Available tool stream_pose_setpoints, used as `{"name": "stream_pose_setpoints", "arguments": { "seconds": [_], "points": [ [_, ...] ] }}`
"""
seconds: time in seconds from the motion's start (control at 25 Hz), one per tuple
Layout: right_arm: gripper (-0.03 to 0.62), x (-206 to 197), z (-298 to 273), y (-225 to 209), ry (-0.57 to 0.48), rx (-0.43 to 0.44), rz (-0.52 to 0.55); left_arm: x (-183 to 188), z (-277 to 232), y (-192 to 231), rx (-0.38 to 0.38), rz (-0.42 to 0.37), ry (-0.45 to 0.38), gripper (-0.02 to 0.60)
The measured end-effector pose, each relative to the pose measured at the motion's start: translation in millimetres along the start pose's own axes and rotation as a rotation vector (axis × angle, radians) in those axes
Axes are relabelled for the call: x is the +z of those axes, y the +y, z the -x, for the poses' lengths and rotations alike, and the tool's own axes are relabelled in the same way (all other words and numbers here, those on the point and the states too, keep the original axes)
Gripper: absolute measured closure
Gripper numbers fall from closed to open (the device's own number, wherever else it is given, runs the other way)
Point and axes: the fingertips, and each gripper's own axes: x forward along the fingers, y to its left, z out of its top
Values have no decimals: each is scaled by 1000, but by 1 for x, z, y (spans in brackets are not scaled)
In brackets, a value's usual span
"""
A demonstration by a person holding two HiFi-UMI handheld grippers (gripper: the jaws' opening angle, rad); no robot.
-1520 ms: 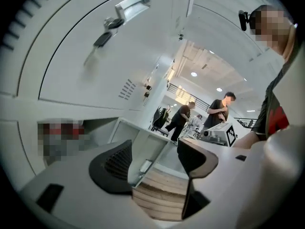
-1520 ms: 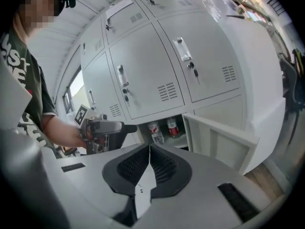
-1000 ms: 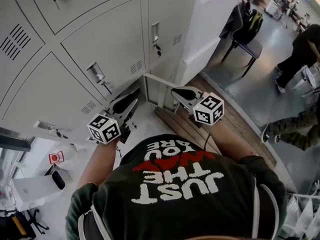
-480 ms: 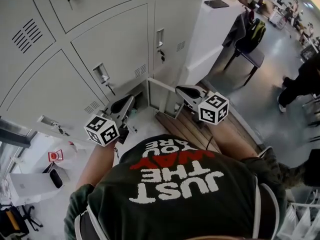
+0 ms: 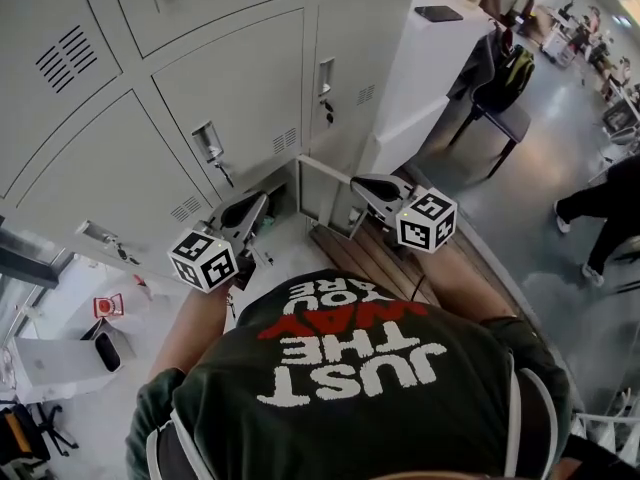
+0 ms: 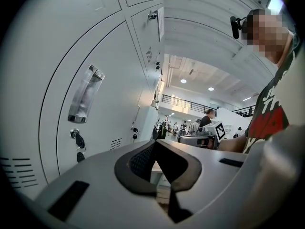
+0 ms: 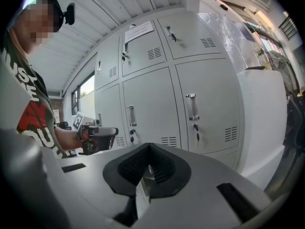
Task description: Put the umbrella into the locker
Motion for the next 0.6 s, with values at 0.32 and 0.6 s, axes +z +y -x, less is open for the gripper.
{"name": "stream_pose_setpoints", "arguments": {
  "seconds": [0.32,0.6],
  "points": [
    [560,-5,-1,4,8,11,1,-10,1,-1,2,25,26,574],
    [560,-11,-3,4,17,14,-6,-16,1,0,6,35,37,574]
  ]
}}
